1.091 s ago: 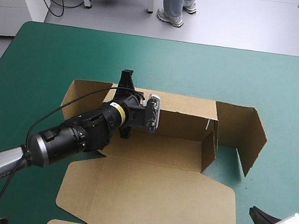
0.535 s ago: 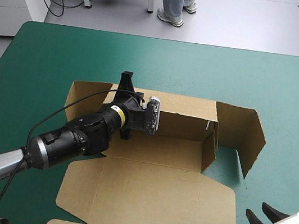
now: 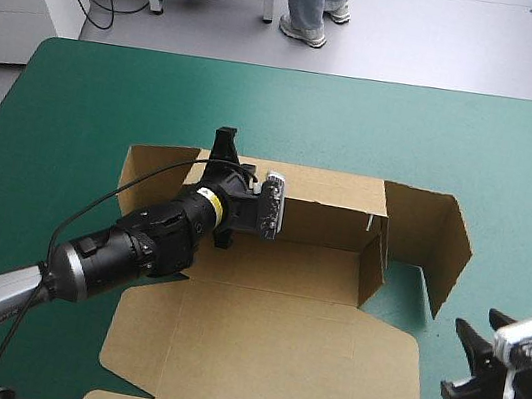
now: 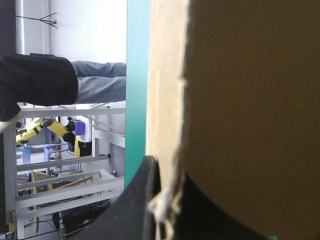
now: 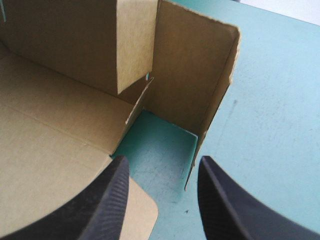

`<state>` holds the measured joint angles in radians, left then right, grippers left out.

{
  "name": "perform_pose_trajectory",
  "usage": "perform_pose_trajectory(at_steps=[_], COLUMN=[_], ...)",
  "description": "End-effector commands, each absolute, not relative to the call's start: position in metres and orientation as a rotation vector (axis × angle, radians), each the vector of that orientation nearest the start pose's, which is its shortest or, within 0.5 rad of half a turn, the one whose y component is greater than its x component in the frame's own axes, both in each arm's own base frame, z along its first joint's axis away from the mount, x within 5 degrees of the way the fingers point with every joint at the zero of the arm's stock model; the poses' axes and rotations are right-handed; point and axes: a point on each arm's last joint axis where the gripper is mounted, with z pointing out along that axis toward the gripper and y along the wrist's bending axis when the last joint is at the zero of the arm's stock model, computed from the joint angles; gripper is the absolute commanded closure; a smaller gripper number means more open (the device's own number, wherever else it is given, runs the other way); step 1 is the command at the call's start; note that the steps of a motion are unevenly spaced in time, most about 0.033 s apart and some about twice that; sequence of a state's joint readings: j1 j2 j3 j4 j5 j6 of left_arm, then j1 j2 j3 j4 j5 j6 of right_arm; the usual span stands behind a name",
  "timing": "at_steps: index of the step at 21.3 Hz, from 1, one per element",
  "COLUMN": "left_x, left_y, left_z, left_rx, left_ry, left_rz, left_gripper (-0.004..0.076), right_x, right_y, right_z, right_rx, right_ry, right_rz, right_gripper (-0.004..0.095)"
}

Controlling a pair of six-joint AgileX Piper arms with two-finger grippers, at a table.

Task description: Fold the box

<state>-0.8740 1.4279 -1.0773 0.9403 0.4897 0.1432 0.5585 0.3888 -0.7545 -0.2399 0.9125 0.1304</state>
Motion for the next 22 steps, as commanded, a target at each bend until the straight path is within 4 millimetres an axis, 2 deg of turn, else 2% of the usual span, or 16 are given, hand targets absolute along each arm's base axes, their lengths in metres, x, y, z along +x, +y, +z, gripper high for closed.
perform_pose_trajectory(at_steps=[1,7,10,12,17,22], left_x=[0.223,0.223,0.223,0.223,0.223,0.223], left_y=[-0.227,-0.227,-0.227,-0.227,-0.227,-0.227], left_z=[0.324,0.324,0.324,0.324,0.324,0.324], left_rx=[1.553,1.553,1.553,1.553,1.553,1.553], left_ry=[1.413,1.413,1.413,1.413,1.413,1.413], left_rz=[0.41,0.41,0.41,0.41,0.41,0.41], left_gripper=[0.0732,0.0732,0.0732,0.0732,0.0732,0.0732], right_x=[0.075,0.125,0.145,0.159,0.198,0.247], right_y=[0.021,0.041,0.053,0.058,0.064,0.066], right_z=[0.405,0.467,0.493,0.503,0.513,0.505], right_rx=[-0.378,-0.318,-0.298,-0.284,-0.249,-0.29], right_ry=[1.873,1.894,1.899,1.928,1.996,2.082], right_rz=[0.129,0.03,0.028,0.0,-0.051,0.006], right_gripper=[0.0496,0.0498,0.0499,0.0502,0.0502,0.0502])
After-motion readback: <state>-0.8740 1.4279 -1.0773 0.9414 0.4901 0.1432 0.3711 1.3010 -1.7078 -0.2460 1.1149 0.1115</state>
